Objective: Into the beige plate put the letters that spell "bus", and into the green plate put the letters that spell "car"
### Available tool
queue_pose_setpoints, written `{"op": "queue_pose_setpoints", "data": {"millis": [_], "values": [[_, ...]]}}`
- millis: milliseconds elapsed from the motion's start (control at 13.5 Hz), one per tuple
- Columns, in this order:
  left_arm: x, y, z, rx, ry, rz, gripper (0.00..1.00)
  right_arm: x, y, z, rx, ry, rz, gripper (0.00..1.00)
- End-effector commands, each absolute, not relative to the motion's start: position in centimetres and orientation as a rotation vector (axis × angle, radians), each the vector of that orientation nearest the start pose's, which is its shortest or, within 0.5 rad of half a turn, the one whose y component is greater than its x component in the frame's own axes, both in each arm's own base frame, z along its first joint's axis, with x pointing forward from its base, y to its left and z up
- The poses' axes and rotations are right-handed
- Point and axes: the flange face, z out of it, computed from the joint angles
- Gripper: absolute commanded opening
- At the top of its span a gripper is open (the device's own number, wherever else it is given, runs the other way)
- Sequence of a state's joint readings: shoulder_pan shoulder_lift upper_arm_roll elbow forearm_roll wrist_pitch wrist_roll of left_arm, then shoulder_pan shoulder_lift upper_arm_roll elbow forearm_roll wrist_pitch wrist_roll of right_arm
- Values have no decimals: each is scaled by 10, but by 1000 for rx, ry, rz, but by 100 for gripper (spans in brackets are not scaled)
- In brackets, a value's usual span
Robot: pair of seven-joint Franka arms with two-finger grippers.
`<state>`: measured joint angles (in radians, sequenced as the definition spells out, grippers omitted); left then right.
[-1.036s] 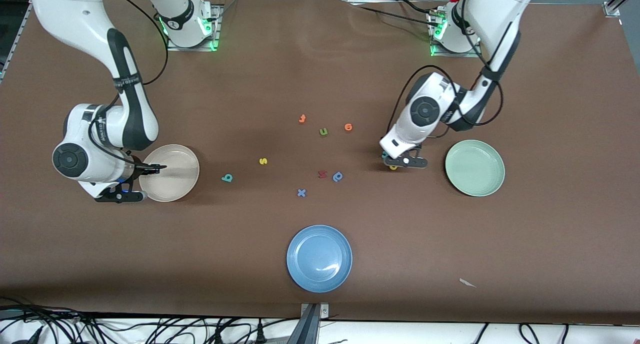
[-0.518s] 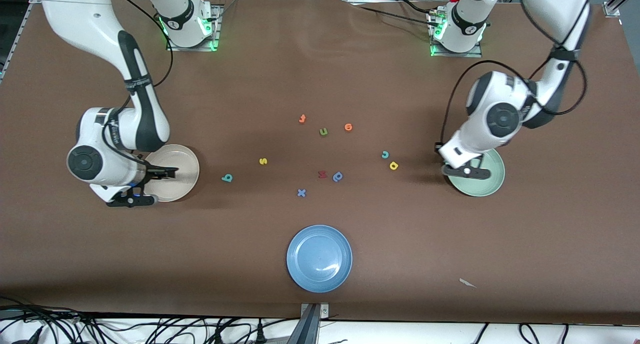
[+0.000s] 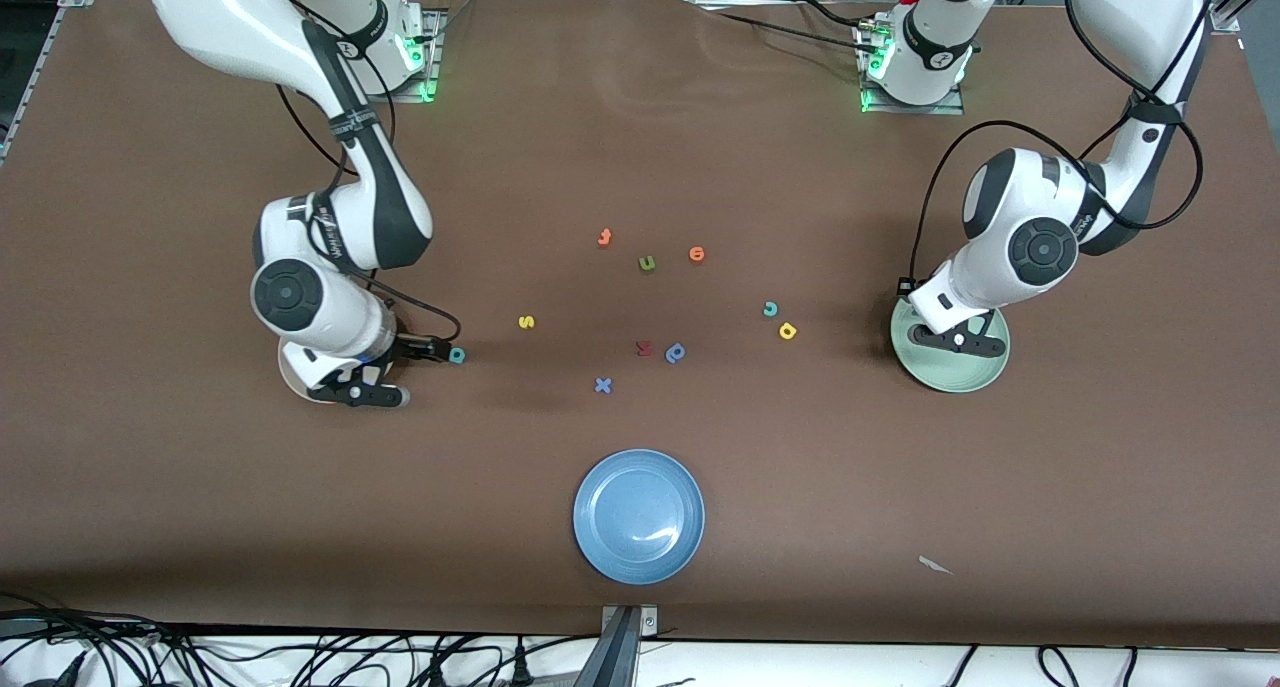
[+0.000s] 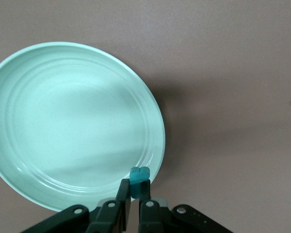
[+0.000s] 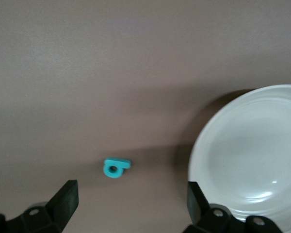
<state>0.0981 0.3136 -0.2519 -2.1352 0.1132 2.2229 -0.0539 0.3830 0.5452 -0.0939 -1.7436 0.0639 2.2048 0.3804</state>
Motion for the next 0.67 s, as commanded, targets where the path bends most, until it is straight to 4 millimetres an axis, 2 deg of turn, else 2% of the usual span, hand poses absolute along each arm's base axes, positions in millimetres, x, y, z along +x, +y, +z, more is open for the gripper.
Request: {"op": "queue_pose_setpoints", "data": {"millis": [0,74,296,518,592], "values": [[543,-80,249,-3068,314,311,35,622,212,232,-3157,277,110,99],[543,-81,250,-3069,312,309,35,620,217,226,-3156,277,99,99],[545,-81,252,-3070,309,302,36,615,216,203,-3152,303,77,99],[549,-96,247,-3091,310,283,36,609,215,189,-3160,325,109,97],[554,-110,247,-3103,343,213,36,608,216,188,-3162,323,114,93]]}}
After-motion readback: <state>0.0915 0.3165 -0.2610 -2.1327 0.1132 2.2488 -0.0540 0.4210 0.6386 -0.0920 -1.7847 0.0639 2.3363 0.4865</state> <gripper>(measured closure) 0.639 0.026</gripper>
